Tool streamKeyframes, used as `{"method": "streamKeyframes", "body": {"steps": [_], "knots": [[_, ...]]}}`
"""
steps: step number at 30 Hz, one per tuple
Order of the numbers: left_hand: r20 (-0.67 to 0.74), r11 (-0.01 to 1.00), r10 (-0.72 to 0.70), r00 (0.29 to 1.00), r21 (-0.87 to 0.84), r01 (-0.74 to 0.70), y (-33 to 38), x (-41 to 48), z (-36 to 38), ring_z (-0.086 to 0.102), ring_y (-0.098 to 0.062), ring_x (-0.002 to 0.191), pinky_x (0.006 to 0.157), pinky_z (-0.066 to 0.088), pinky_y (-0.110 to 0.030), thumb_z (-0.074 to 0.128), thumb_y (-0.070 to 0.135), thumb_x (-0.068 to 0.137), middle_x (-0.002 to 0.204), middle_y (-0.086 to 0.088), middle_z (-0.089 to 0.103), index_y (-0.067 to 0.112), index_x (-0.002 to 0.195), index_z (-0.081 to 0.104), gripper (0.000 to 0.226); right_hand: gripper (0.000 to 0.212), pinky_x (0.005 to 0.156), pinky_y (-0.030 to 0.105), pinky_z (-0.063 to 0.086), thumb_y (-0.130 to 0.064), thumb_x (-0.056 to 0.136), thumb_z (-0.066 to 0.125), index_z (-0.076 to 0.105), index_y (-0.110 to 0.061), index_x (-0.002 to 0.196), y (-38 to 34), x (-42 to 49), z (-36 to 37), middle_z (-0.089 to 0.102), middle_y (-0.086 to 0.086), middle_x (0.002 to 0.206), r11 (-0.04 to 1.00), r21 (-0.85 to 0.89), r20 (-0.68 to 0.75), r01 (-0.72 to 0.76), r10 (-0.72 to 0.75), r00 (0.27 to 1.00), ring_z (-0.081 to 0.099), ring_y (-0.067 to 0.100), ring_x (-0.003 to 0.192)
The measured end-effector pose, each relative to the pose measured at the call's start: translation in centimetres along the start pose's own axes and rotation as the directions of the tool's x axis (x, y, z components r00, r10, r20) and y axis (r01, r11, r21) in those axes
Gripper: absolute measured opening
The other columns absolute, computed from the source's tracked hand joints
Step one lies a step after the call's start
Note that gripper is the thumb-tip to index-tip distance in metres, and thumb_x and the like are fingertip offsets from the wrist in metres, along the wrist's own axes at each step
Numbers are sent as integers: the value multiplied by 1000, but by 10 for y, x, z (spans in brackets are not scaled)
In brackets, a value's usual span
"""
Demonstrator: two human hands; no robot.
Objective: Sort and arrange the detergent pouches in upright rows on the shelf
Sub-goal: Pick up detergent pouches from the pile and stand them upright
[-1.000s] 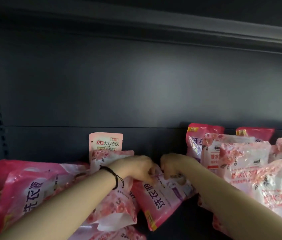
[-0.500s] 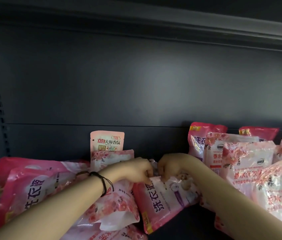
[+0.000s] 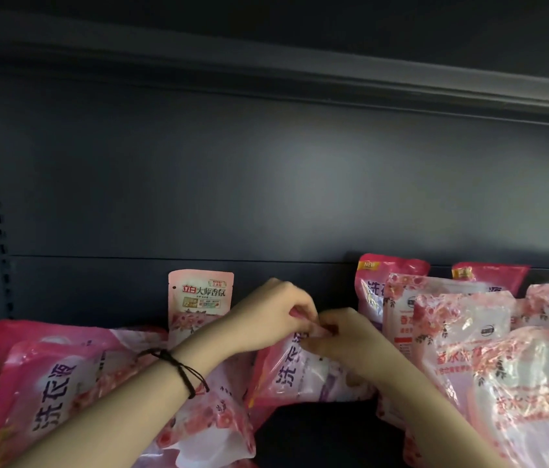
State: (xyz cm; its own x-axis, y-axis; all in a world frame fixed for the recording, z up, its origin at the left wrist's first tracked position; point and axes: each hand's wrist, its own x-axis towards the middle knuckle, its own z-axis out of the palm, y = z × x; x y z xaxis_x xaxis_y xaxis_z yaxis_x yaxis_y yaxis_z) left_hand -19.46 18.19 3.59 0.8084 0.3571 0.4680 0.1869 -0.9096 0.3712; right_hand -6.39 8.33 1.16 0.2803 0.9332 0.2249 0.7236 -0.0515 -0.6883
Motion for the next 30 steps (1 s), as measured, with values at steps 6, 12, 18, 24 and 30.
{"method": "streamKeyframes", "body": {"steps": [6, 12, 18, 24, 30], "knots": [[-124, 968, 160, 979, 214, -131, 11, -8, -22, 51, 2, 96, 84, 42, -24, 78, 38, 73, 104, 21, 54, 36, 100, 60, 33, 21, 56, 37, 44, -17, 81, 74, 65, 1, 76, 3, -11, 12, 56, 12, 67, 924, 377, -97, -71, 116, 989, 53, 21, 61], [-200, 859, -352, 914, -457, 231, 3, -28, -16, 62, -1, 95, 81, 50, -23, 82, 42, 67, 107, 17, 64, 39, 110, 55, 51, 16, 59, 42, 52, -9, 84, 71, 65, -3, 70, 1, -15, 22, 67, 22, 73, 653, 757, -232, -13, 288, 929, 63, 30, 61], [-227, 793, -309, 923, -597, 119, 0, -37, -2, 68, -2, 86, 72, 51, -14, 77, 51, 60, 92, 13, 74, 30, 93, 69, 40, 27, 66, 52, 56, -16, 84, 71, 57, 7, 81, 13, -19, 38, 66, 25, 77, 569, 821, -262, -34, 430, 864, 65, 36, 67], [-261, 744, -338, 904, -663, 87, -9, -25, 3, 70, -7, 78, 64, 55, -19, 70, 15, 84, 85, 2, 76, 29, 81, 77, 16, 33, 83, 43, 56, -27, 80, 74, 63, -23, 111, 9, -13, 25, 73, -1, 102, 612, 790, -306, 42, 334, 892, 70, 19, 91], [-118, 596, -428, 896, -782, 182, -11, -9, 4, 70, -18, 76, 66, 58, -28, 70, 24, 79, 84, -7, 75, 8, 91, 73, 20, 89, 101, 10, 27, -11, 79, 73, 22, -43, 145, -13, -5, 3, 18, -12, 148, 951, 98, -595, 292, -179, 783, 23, 2, 133]]}}
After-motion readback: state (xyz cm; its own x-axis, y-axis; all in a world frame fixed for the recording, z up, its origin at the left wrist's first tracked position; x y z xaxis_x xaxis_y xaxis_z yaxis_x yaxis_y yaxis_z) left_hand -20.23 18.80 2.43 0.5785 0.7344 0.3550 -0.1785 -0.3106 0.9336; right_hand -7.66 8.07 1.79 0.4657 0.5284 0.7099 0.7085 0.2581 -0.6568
